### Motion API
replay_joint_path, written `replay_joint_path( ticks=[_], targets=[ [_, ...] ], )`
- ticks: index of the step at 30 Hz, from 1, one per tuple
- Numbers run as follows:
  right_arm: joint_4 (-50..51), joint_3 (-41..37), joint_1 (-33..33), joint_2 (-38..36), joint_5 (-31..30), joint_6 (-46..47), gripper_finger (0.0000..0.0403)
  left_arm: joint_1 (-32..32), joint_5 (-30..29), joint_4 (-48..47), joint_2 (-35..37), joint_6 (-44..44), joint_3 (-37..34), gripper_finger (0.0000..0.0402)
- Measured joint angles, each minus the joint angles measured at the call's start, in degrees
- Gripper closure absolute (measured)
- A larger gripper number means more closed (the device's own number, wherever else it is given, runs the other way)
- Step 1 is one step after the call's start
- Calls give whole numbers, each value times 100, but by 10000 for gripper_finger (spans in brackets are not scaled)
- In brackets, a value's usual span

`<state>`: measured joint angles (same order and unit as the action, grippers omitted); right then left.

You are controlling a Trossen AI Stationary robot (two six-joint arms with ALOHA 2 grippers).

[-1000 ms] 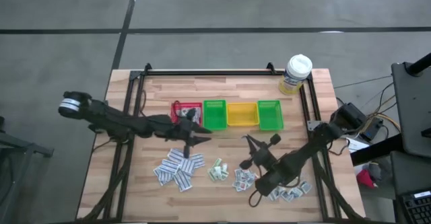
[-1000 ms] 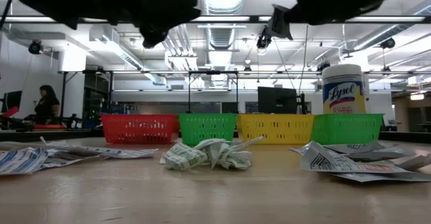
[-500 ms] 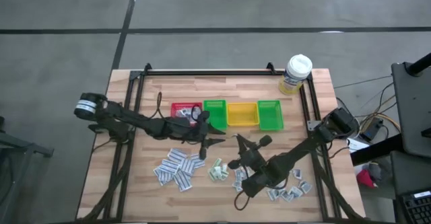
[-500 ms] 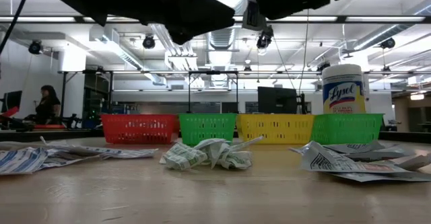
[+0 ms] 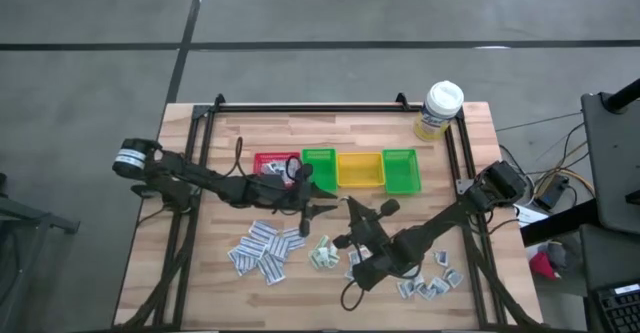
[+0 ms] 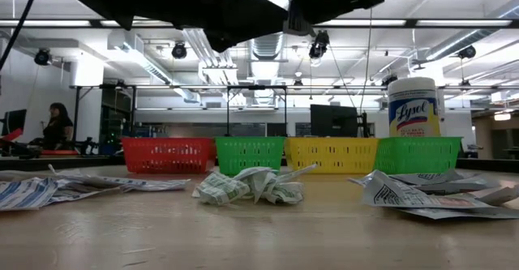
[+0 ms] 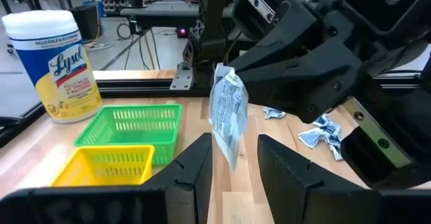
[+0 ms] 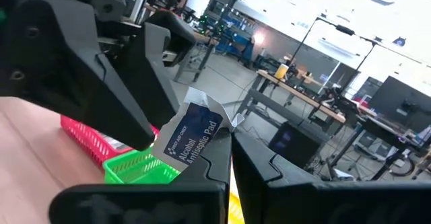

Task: Pick & Place First Aid Supplies
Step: Put the alcohol pad into the red basket

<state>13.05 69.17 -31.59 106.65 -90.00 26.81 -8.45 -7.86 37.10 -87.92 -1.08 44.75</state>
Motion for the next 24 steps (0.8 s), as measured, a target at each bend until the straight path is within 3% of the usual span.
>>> replay_joint_path(
  ticks=[14, 24],
  targets=[
    [-348, -2, 28, 0, 202, -3, 394, 0, -398, 81, -22, -26, 2, 289],
    [-539, -2, 42, -2, 352, -76, 394, 0, -402, 80, -24, -24, 2, 350]
  ],
)
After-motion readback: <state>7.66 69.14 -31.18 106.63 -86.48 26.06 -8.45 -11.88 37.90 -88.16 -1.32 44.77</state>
